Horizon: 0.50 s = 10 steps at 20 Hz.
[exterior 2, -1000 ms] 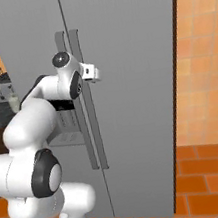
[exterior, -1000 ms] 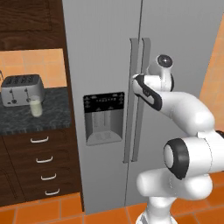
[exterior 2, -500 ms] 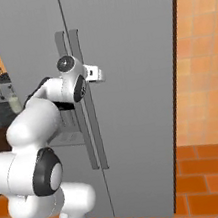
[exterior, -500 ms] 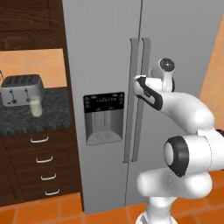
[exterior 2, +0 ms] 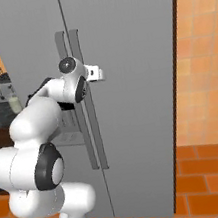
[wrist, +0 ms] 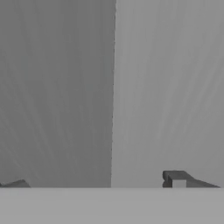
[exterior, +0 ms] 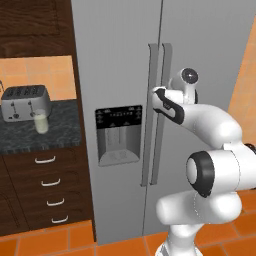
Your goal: Grab a lemon wedge from the fridge and one ice cube from the ice bowl, and put them in the glass of lemonade.
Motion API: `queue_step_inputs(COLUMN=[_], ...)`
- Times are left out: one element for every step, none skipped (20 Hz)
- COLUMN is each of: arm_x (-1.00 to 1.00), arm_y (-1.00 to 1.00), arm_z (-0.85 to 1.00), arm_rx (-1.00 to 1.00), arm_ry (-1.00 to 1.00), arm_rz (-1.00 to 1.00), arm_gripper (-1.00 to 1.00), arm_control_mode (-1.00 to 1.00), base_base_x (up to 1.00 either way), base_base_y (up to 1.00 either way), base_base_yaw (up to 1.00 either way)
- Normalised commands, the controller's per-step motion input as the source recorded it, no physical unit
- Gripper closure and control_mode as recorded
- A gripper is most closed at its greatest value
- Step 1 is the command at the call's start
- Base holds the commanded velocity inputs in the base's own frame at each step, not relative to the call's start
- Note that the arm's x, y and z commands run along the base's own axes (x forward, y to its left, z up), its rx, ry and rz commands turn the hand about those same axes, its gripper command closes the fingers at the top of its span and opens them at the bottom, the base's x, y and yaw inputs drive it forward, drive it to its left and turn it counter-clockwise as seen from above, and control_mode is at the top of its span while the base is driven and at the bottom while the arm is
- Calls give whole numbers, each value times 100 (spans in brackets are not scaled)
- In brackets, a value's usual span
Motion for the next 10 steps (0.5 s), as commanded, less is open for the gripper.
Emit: queue_step_inputs(arm_x=[1, 0, 0, 0, 1, 0, 0, 0, 0, -5], arm_y=[0, 0, 0, -1, -7, -12, -28, -41, -64, -81], arm_z=[0, 0, 0, 0, 0, 0, 0, 0, 0, 0], arm_rx=[0, 0, 0, 0, 0, 0, 0, 0, 0, 0], arm_ry=[0, 1, 1, 0, 0, 0, 0, 0, 0, 0], arm_rz=[-1, -1, -1, -2, -3, -5, -8, -10, -13, -15], arm_gripper=[100, 100, 100, 100, 100, 100, 100, 100, 100, 100], arm_control_mode=[-100, -100, -100, -100, -100, -100, -100, -100, -100, -100], base_base_x=[0, 0, 0, 0, 0, 0, 0, 0, 0, 0], base_base_y=[0, 0, 0, 0, 0, 0, 0, 0, 0, 0], base_base_yaw=[0, 0, 0, 0, 0, 0, 0, 0, 0, 0])
